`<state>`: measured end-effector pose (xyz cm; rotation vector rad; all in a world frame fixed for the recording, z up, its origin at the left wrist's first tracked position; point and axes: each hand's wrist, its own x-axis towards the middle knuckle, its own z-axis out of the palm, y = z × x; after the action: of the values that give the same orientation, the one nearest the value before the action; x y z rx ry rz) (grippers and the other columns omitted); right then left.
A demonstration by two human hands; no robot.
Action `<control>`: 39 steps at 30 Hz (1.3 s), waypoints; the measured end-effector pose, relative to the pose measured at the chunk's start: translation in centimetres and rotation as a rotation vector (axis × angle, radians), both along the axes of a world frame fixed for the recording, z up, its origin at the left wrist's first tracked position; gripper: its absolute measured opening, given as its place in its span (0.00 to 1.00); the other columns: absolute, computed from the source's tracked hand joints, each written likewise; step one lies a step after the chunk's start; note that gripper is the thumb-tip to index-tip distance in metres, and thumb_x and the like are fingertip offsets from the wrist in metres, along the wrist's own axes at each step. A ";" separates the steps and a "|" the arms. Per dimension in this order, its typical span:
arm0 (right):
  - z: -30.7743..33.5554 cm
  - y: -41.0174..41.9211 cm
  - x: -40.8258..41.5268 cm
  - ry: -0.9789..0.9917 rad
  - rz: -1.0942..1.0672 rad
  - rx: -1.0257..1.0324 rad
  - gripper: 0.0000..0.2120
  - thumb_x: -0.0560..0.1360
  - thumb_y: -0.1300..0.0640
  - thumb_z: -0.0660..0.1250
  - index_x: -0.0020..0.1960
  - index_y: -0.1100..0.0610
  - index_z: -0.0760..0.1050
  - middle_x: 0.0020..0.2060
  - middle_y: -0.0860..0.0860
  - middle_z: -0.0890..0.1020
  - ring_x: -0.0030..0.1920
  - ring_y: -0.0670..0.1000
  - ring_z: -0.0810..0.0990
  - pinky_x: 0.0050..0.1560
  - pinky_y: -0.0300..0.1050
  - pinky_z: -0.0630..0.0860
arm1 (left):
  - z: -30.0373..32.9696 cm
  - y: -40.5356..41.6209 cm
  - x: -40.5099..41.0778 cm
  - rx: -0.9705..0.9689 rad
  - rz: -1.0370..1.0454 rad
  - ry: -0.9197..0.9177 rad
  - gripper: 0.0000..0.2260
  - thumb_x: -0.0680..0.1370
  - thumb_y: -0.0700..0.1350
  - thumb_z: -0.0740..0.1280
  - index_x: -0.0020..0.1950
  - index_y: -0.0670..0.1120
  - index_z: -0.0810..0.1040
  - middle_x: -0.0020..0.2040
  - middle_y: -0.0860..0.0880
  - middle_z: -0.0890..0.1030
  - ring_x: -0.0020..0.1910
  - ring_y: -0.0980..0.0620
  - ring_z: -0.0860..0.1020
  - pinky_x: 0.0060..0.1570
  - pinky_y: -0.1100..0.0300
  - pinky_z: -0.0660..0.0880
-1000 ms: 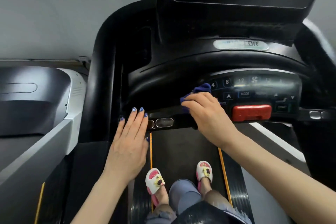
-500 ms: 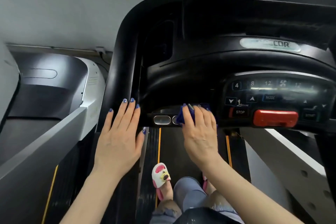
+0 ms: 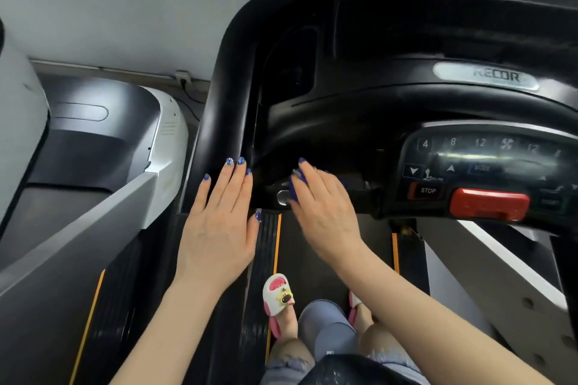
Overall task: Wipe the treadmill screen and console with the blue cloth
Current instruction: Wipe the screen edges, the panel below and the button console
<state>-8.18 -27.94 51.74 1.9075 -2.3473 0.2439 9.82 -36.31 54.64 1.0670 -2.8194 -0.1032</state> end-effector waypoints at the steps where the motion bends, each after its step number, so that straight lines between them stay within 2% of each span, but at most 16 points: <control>1: 0.2 1.1 -0.7 0.004 0.075 0.023 0.20 0.79 0.52 0.63 0.67 0.61 0.73 0.68 0.60 0.74 0.65 0.59 0.75 0.66 0.53 0.72 | 0.1 0.0 0.1 0.011 0.006 0.016 0.28 0.80 0.48 0.56 0.78 0.38 0.62 0.80 0.43 0.59 0.80 0.47 0.55 0.77 0.44 0.57; 3: 0.7 3.1 -2.4 0.044 0.153 0.018 0.20 0.79 0.50 0.62 0.67 0.60 0.73 0.66 0.58 0.75 0.66 0.58 0.75 0.66 0.54 0.71 | 0.1 0.1 0.6 0.034 0.037 0.046 0.28 0.80 0.49 0.55 0.78 0.38 0.61 0.80 0.43 0.59 0.80 0.47 0.54 0.77 0.45 0.57; 6: 1.2 2.4 -2.9 0.064 0.081 -0.014 0.19 0.79 0.50 0.61 0.64 0.60 0.76 0.63 0.58 0.78 0.63 0.58 0.77 0.66 0.55 0.72 | 0.1 0.3 1.5 0.065 0.091 0.068 0.29 0.80 0.51 0.53 0.79 0.39 0.59 0.81 0.43 0.57 0.80 0.47 0.54 0.77 0.46 0.56; 9: 0.6 -1.0 0.8 0.018 0.011 0.010 0.19 0.78 0.50 0.63 0.63 0.62 0.76 0.61 0.60 0.78 0.57 0.58 0.78 0.62 0.53 0.74 | 0.0 0.4 1.5 0.055 0.099 0.063 0.30 0.80 0.51 0.53 0.79 0.38 0.59 0.81 0.43 0.58 0.80 0.47 0.54 0.76 0.45 0.57; 11: 0.1 -1.1 2.4 -0.007 0.058 0.062 0.22 0.78 0.48 0.60 0.66 0.61 0.73 0.63 0.60 0.77 0.61 0.59 0.76 0.65 0.55 0.71 | 0.0 0.5 1.5 0.054 0.092 0.054 0.29 0.80 0.51 0.54 0.79 0.38 0.60 0.81 0.43 0.57 0.80 0.47 0.54 0.76 0.45 0.57; 15: 0.2 2.3 -0.2 0.054 0.241 0.107 0.25 0.78 0.49 0.56 0.72 0.58 0.68 0.69 0.58 0.72 0.71 0.58 0.68 0.73 0.54 0.60 | 0.0 0.4 1.6 0.056 0.096 0.060 0.29 0.80 0.50 0.54 0.79 0.39 0.60 0.81 0.43 0.57 0.80 0.47 0.54 0.77 0.46 0.56; 18: 0.5 1.3 -1.0 0.072 0.259 0.097 0.24 0.78 0.51 0.55 0.70 0.57 0.70 0.67 0.56 0.75 0.69 0.57 0.71 0.71 0.53 0.66 | -0.1 0.5 1.6 0.055 0.105 0.067 0.29 0.80 0.49 0.54 0.79 0.39 0.59 0.81 0.43 0.57 0.80 0.47 0.55 0.77 0.45 0.57; 20: 0.4 -0.9 1.2 -0.006 0.173 0.064 0.22 0.77 0.53 0.58 0.69 0.60 0.71 0.64 0.57 0.76 0.66 0.58 0.74 0.69 0.55 0.67 | -0.1 0.5 1.5 0.047 0.106 0.055 0.29 0.80 0.49 0.56 0.79 0.38 0.59 0.81 0.43 0.57 0.80 0.47 0.55 0.77 0.45 0.57; 22: 0.0 -2.0 3.8 -0.046 0.124 0.071 0.26 0.73 0.58 0.63 0.71 0.61 0.69 0.65 0.59 0.75 0.67 0.60 0.73 0.71 0.57 0.65 | -0.2 0.5 1.5 0.044 0.110 0.052 0.30 0.79 0.48 0.57 0.79 0.39 0.59 0.81 0.43 0.56 0.80 0.47 0.54 0.77 0.45 0.57; 26: -0.4 0.4 2.8 0.047 0.210 0.074 0.31 0.69 0.60 0.65 0.73 0.59 0.66 0.69 0.58 0.74 0.71 0.57 0.71 0.72 0.54 0.62 | -0.2 0.7 1.6 0.047 0.112 0.056 0.29 0.79 0.48 0.57 0.79 0.39 0.59 0.81 0.43 0.57 0.80 0.47 0.54 0.77 0.45 0.56; 29: -0.7 0.5 1.6 0.061 0.203 0.104 0.33 0.71 0.58 0.73 0.72 0.58 0.65 0.69 0.57 0.74 0.71 0.57 0.71 0.71 0.54 0.64 | -0.3 0.7 1.6 0.035 0.118 0.059 0.29 0.79 0.48 0.57 0.79 0.39 0.60 0.80 0.43 0.57 0.80 0.47 0.55 0.77 0.46 0.56; 34: -0.1 -1.3 2.7 -0.084 0.172 0.094 0.30 0.67 0.62 0.77 0.66 0.59 0.72 0.61 0.57 0.78 0.62 0.58 0.76 0.65 0.54 0.72 | -0.2 0.8 2.1 0.093 0.188 0.106 0.29 0.80 0.50 0.56 0.80 0.39 0.58 0.81 0.43 0.56 0.81 0.48 0.52 0.77 0.46 0.55; 36: 1.2 -1.5 1.8 -0.246 0.160 0.017 0.25 0.68 0.64 0.75 0.63 0.60 0.73 0.57 0.57 0.79 0.57 0.59 0.78 0.61 0.52 0.73 | 0.1 1.2 2.9 0.128 0.251 0.128 0.29 0.81 0.52 0.53 0.80 0.39 0.57 0.81 0.43 0.55 0.81 0.48 0.51 0.77 0.46 0.55; 39: 4.4 -3.0 1.1 -0.508 0.068 -0.088 0.23 0.73 0.66 0.70 0.67 0.62 0.70 0.57 0.58 0.78 0.55 0.59 0.76 0.60 0.51 0.72 | 0.2 1.8 4.2 0.165 0.311 0.143 0.30 0.82 0.55 0.50 0.80 0.40 0.55 0.81 0.44 0.54 0.81 0.49 0.50 0.77 0.47 0.54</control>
<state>-7.05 -30.94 56.17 2.0744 -2.5006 0.9207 13.98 -34.50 54.82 1.4563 -2.5191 -0.3696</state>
